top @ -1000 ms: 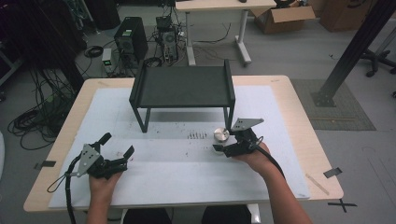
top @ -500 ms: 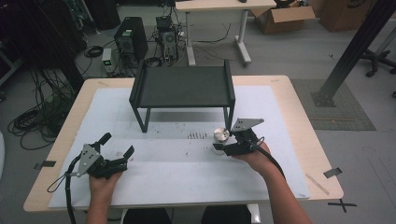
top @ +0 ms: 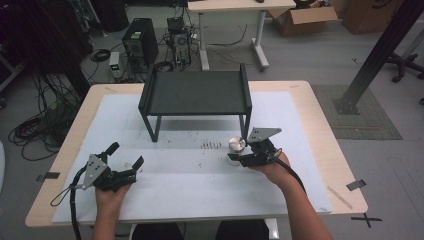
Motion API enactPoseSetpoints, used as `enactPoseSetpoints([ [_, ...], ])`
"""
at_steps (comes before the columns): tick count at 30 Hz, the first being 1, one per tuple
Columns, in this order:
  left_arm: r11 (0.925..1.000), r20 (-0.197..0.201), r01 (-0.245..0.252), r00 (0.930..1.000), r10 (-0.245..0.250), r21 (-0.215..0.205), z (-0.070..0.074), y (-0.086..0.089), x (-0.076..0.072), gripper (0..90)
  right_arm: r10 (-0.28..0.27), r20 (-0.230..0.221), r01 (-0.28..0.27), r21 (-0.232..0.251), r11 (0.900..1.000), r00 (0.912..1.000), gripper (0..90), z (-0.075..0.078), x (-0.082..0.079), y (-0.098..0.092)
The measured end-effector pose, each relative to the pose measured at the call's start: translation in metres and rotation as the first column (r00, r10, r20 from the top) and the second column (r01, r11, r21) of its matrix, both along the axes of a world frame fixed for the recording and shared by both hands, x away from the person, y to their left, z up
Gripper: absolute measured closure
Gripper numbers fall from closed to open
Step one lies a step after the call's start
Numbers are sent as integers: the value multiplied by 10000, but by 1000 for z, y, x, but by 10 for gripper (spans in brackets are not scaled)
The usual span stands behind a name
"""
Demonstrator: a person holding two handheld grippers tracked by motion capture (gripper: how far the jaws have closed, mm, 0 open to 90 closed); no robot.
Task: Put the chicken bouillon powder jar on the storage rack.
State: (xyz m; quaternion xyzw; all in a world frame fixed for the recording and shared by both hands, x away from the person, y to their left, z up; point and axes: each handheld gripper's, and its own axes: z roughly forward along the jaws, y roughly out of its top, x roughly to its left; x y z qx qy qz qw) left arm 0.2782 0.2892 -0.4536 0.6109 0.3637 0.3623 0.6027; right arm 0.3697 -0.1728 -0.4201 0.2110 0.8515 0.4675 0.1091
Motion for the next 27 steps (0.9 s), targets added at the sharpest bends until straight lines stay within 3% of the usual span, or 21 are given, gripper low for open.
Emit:
enactPoseSetpoints([
  [15, 10000, 16, 7, 10000, -7, -13, 0, 0, 0, 2, -151, -18, 151, 90, 9998, 9999, 432, 4, -2, -2],
  [27, 10000, 28, 3, 10000, -3, -2, 0, 0, 0, 2, -77, 17, 77, 24, 10000, 10000, 432, 28, -6, 2],
])
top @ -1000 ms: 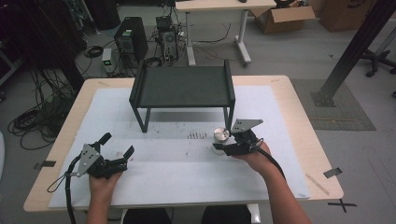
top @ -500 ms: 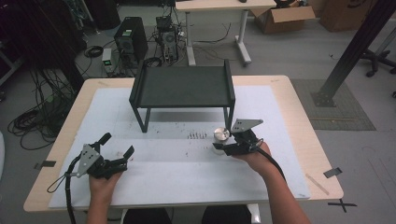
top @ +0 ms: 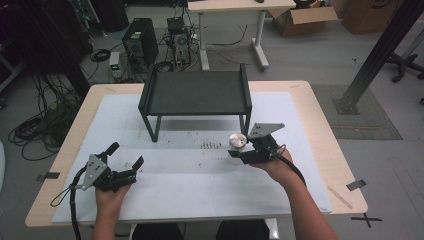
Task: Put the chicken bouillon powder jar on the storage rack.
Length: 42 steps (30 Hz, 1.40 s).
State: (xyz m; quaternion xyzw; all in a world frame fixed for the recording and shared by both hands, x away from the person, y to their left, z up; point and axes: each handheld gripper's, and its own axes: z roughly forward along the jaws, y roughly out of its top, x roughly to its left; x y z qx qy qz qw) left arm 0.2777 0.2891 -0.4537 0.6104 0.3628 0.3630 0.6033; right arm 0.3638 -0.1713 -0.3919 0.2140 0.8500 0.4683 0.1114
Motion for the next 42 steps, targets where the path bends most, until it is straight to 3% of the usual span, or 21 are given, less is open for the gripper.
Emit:
enactPoseSetpoints([
  [17, 10000, 24, 17, 10000, -17, -17, 0, 0, 0, 2, -28, 7, 28, -45, 10000, 10000, 431, 40, 3, 15],
  [31, 10000, 74, 26, 10000, -27, 21, 0, 0, 0, 2, 88, 277, -82, -218, 9997, 9996, 431, 78, 9, 30],
  [42, 10000, 85, 32, 10000, -32, -8, 0, 0, -1, 2, 165, 418, -159, -147, 9998, 9990, 431, 99, 14, 40],
])
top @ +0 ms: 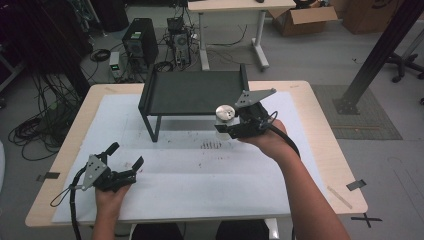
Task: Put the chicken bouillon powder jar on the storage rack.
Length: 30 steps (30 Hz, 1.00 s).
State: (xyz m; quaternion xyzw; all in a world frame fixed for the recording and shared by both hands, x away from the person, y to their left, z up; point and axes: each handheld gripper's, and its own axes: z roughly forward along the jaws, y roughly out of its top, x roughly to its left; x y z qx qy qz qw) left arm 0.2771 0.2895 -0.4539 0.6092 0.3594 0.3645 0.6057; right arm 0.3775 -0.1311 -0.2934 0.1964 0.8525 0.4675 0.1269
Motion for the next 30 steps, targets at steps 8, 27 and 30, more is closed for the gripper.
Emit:
enactPoseSetpoints([
  [8, 10000, 16, 7, 10000, -7, 0, 0, 0, 0, 2, -114, 40, 114, 78, 9999, 9999, 431, 10, 5, 0],
  [27, 10000, 37, 3, 10000, -3, -6, 0, 0, 0, 2, -278, 178, 276, 89, 9996, 9995, 431, 35, 22, 12],
  [30, 10000, 43, 5, 10000, -5, -21, 0, 0, 0, 2, -262, 183, 260, 122, 9996, 9995, 431, 38, 25, 16],
])
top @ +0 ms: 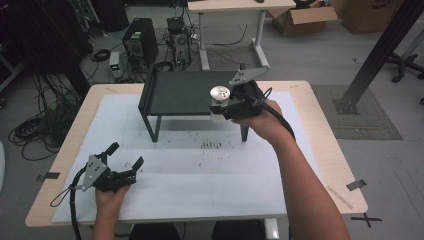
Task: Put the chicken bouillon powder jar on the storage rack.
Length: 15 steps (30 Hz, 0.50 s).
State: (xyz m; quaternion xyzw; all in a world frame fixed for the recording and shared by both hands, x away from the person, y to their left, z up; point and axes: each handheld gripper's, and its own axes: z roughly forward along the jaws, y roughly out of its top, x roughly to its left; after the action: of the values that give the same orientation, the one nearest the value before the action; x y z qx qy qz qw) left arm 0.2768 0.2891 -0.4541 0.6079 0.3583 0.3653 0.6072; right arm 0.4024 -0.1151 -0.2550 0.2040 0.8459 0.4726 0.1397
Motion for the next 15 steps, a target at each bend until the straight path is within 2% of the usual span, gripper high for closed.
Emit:
enactPoseSetpoints([
  [7, 10000, 32, 8, 10000, -8, 4, 0, 0, 0, 2, 49, 14, -49, -32, 10000, 10000, 431, 5, 5, 10],
  [15, 10000, 39, -4, 10000, 4, 24, 0, 0, 0, 2, -101, -104, 100, -127, 9999, 9999, 431, 6, 18, 23],
])
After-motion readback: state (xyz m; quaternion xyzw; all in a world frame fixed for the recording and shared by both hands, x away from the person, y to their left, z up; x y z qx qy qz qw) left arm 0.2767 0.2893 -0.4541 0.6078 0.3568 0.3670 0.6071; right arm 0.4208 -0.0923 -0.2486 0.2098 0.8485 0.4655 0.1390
